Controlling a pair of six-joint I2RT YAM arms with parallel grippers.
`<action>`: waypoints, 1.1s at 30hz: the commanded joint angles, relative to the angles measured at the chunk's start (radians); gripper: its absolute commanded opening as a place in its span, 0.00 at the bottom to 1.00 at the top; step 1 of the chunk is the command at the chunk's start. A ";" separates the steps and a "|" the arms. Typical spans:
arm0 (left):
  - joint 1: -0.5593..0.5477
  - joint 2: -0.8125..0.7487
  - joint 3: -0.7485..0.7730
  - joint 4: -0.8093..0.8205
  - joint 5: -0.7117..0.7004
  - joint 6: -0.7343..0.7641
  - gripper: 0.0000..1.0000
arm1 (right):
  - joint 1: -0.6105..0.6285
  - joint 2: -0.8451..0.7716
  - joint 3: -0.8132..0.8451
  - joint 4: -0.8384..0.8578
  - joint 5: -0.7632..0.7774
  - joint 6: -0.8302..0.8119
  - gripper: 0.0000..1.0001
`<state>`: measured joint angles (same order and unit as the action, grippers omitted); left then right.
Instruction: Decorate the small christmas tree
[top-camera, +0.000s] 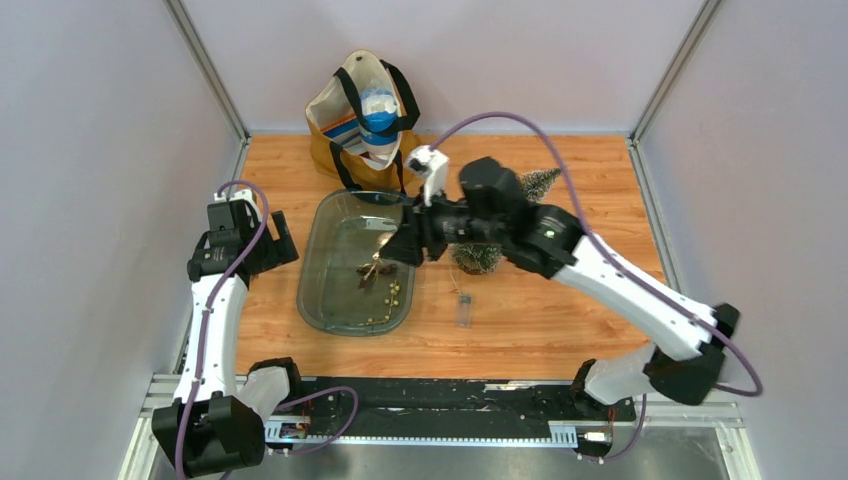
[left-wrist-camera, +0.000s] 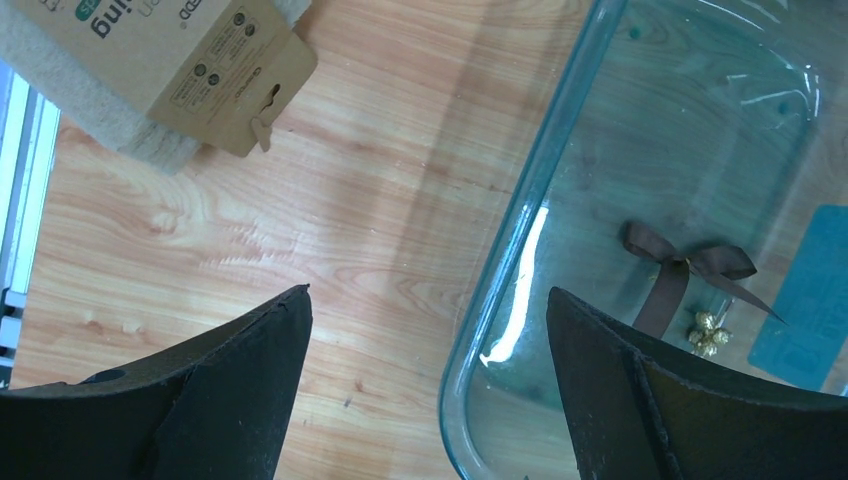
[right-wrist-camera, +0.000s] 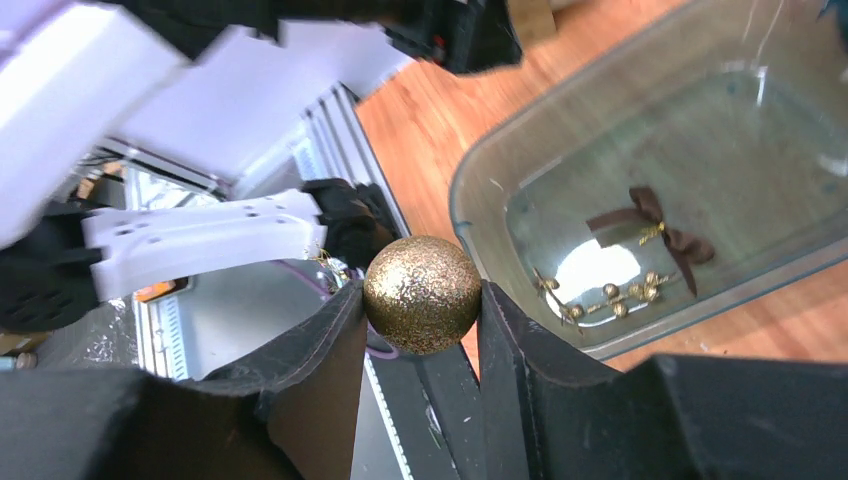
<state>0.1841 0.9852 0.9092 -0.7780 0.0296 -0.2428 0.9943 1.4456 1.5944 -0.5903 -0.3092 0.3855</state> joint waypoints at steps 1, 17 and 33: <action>0.008 -0.002 -0.003 0.026 0.047 0.027 0.94 | -0.055 -0.186 -0.028 0.034 -0.080 -0.056 0.32; 0.008 -0.002 -0.009 0.040 0.133 0.051 0.94 | -0.604 -0.406 0.006 -0.143 -0.257 -0.034 0.27; 0.008 0.012 -0.010 0.040 0.147 0.054 0.93 | -0.916 -0.395 0.068 -0.164 -0.344 -0.039 0.27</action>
<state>0.1841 0.9974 0.8967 -0.7654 0.1577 -0.2104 0.1429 1.0550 1.6272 -0.7612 -0.6201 0.3531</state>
